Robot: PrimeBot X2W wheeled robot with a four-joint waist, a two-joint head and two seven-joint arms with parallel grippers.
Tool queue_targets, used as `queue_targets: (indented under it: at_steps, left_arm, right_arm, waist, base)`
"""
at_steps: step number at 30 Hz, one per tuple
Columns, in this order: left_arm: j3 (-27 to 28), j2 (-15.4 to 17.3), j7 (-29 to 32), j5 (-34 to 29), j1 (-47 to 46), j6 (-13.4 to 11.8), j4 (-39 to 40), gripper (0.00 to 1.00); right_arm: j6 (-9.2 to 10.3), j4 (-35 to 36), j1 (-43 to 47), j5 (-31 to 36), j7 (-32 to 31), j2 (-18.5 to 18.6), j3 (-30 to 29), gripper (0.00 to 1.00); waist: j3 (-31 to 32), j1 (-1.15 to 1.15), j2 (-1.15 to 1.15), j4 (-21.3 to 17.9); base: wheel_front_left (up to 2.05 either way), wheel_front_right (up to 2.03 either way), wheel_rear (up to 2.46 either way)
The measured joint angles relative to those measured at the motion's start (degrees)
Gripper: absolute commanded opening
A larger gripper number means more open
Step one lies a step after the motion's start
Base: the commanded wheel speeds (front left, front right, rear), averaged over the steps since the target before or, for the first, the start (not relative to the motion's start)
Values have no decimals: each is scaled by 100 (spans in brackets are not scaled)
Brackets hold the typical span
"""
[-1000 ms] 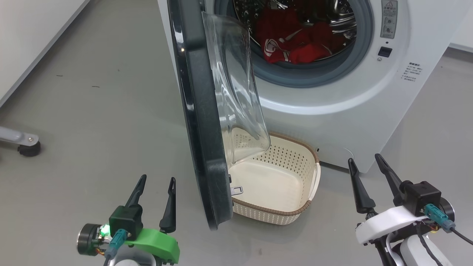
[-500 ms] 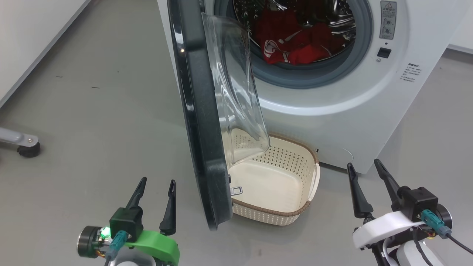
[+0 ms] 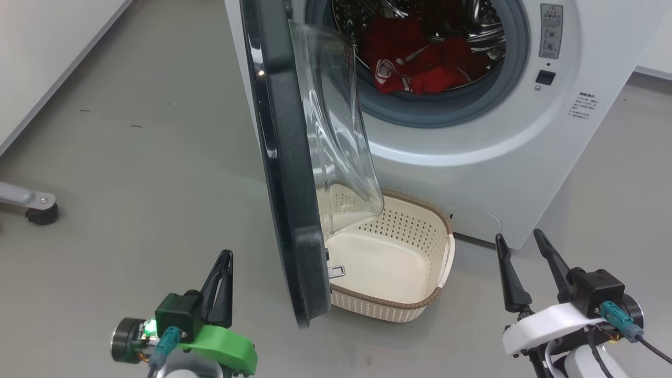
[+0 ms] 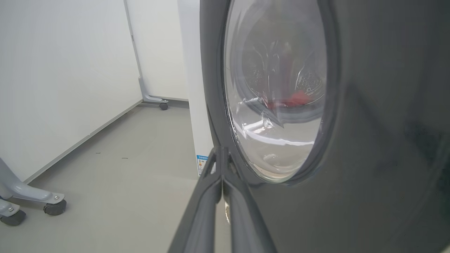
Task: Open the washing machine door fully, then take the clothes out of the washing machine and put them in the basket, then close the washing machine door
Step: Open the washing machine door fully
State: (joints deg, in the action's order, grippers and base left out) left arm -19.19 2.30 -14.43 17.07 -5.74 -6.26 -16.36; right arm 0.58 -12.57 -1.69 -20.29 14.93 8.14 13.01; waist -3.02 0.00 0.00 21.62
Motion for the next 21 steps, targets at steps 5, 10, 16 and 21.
queue_targets:
  at_steps: [5,10,16,21]
  left_arm:
    - [54,4,0,-38,-8,0,308,0]
    - [129,37,-1,-230,-82,0,934,0]
    - [234,45,-2,-546,-488,-3,2004,0]
    - [102,44,-34,-800,-686,2,2893,0]
  right_arm:
    - [-49,-18,43,68,0,-45,-70,100]
    - [-73,-40,104,136,0,-82,-127,100]
    - [-123,-55,109,229,0,-116,-192,100]
    - [-169,-70,112,248,0,-169,-249,100]
  waist:
    - [21,0,0,16]
    - [50,0,0,33]
    - [77,0,0,47]
    - [95,0,0,33]
  base:
    - [0,0,0]
    - [0,0,0]
    - [0,0,0]
    - [0,0,0]
